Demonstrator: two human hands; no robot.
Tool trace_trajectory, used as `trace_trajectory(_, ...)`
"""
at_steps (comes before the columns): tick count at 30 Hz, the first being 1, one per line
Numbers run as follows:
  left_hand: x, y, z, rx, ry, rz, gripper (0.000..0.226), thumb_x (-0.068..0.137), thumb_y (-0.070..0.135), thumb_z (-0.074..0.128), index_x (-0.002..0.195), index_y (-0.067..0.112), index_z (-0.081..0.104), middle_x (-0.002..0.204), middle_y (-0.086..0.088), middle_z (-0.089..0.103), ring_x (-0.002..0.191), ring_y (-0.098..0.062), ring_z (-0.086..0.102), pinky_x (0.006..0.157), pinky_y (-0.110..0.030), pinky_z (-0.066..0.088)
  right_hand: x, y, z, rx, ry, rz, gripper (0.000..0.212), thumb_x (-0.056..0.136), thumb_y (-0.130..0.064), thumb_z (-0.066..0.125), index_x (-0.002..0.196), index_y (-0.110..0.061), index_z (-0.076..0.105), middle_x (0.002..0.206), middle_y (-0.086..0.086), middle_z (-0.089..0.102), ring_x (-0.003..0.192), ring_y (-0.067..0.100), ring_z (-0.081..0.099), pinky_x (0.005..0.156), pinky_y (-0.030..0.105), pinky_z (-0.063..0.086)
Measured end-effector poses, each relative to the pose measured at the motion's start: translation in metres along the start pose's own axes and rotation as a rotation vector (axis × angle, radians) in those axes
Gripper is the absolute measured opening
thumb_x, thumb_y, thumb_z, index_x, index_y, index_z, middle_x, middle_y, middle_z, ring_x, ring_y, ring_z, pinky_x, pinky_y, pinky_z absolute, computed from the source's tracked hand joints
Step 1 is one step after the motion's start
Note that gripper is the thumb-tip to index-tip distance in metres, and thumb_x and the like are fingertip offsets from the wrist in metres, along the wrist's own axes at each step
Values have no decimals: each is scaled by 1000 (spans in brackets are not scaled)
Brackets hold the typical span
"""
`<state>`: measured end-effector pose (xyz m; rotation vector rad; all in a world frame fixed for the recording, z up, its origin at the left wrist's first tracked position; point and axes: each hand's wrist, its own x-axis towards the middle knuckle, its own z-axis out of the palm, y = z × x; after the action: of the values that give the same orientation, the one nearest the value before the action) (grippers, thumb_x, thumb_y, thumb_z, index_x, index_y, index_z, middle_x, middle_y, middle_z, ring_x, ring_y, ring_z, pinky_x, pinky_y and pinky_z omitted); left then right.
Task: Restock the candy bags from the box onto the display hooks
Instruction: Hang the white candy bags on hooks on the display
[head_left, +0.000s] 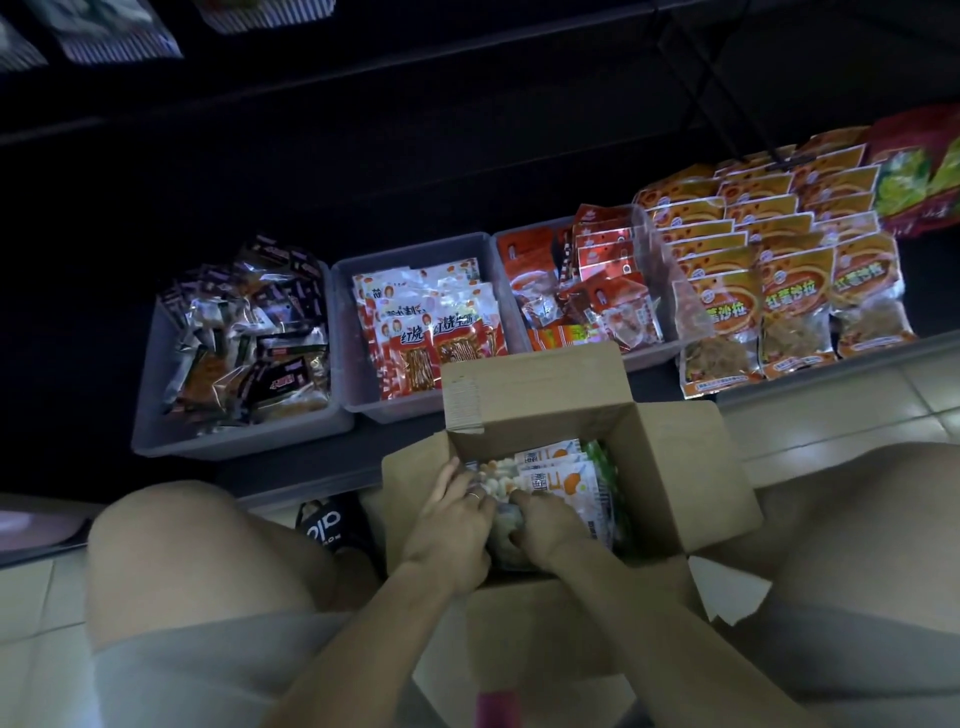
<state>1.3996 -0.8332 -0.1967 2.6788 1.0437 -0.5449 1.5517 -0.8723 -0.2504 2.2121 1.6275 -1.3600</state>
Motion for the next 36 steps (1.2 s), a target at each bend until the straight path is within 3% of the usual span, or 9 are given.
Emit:
trace_trajectory(6, 2, -2, -3, -314, 96, -26, 83, 84, 35, 70, 156, 12, 37, 158, -5, 43, 153, -23, 28, 115, -19, -29, -12, 26, -26, 224, 16, -26, 51, 80, -28, 66, 131, -21, 67, 124, 12, 72, 115, 32, 66, 95, 38, 54)
trace_trajectory(9, 5, 0, -23, -653, 171, -152, 91, 88, 37, 77, 161, 14, 28, 163, -4, 36, 152, -20, 30, 126, -23, 2, -26, 44, -51, 529, 124, -19, 29, 85, -8, 72, 114, -15, 72, 109, 11, 76, 103, 28, 72, 93, 41, 56)
trace_trajectory(12, 6, 2, -42, -969, 175, -254, 98, 85, 29, 85, 161, 14, 26, 160, -4, 39, 150, -20, 35, 121, -29, 27, -51, 45, -81, 802, 176, -33, 19, 83, -2, 74, 101, -9, 73, 91, 2, 76, 87, 20, 70, 84, 41, 56)
trace_trajectory(15, 5, -2, -74, -1236, 130, -332, 96, 84, 36, 86, 159, 18, 28, 153, 4, 43, 142, -16, 44, 112, -29, 38, -81, 34, -105, 991, 90, -89, 25, 94, 0, 67, 114, -15, 72, 101, 4, 80, 90, 19, 76, 73, 35, 61)
trace_trajectory(18, -6, -6, -115, -1494, 48, -356, 94, 66, 62, 89, 142, 22, 52, 140, -2, 62, 122, -16, 64, 102, -34, 52, -111, 27, -130, 1163, 77, -149, 31, 98, -1, 63, 126, -14, 68, 118, 9, 78, 108, 26, 75, 91, 43, 61)
trace_trajectory(21, -18, 4, -148, -1749, -34, -188, 66, 81, 44, 85, 138, 25, 57, 130, -3, 73, 117, -23, 71, 103, -45, 56, -137, 16, -156, 1356, 120, -247, 33, 100, 2, 58, 129, -11, 68, 123, 13, 75, 110, 28, 73, 96, 45, 59)
trace_trajectory(26, -16, 25, -213, -1684, 212, -102, 42, 95, 5, 70, 132, 24, 59, 119, -4, 78, 104, -22, 77, 78, -34, 63, -171, -10, -196, 1478, 188, -363, 33, 100, 2, 55, 130, -5, 65, 125, 15, 74, 114, 30, 72, 92, 36, 62)
trace_trajectory(31, -21, 36, -295, -1511, 402, 52, 38, 96, 6, 71, 126, 27, 62, 116, 0, 79, 104, -25, 77, 93, -48, 60, -200, -20, -257, 1394, 337, -442, 37, 96, 3, 59, 131, -9, 64, 122, 13, 76, 107, 29, 73, 89, 42, 57)
trace_trajectory(36, -34, 50, -379, -1352, 527, 197, 33, 96, 12, 72, 126, 25, 63, 115, 2, 79, 103, -21, 77, 93, -42, 59, -238, -34, -325, 1297, 501, -563, 27, 101, -15, 62, 126, -7, 67, 120, 14, 76, 111, 33, 73, 84, 38, 59)
